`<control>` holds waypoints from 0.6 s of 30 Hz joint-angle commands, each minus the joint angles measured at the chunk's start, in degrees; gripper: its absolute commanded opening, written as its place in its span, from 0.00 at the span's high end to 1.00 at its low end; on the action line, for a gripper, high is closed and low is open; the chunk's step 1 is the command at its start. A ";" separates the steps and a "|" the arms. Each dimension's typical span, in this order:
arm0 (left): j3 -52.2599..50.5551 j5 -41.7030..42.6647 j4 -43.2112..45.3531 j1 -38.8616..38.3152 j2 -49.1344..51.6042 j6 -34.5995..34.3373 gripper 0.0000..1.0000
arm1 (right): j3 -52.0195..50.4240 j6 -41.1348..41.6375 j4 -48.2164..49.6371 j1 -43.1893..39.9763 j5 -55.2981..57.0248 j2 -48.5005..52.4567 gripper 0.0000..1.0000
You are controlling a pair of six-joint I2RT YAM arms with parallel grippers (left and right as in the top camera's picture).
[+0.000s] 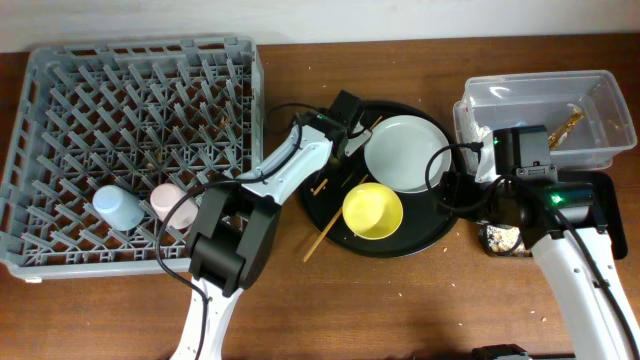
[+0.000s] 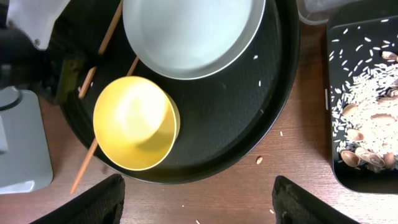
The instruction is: Sort waste into correct bins and load items into the dishwasher rack
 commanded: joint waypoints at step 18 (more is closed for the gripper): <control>9.86 0.87 -23.93 20.28 -11.50 -20.70 0.65 | 0.09 0.11 0.02 -0.37 -0.31 0.02 0.23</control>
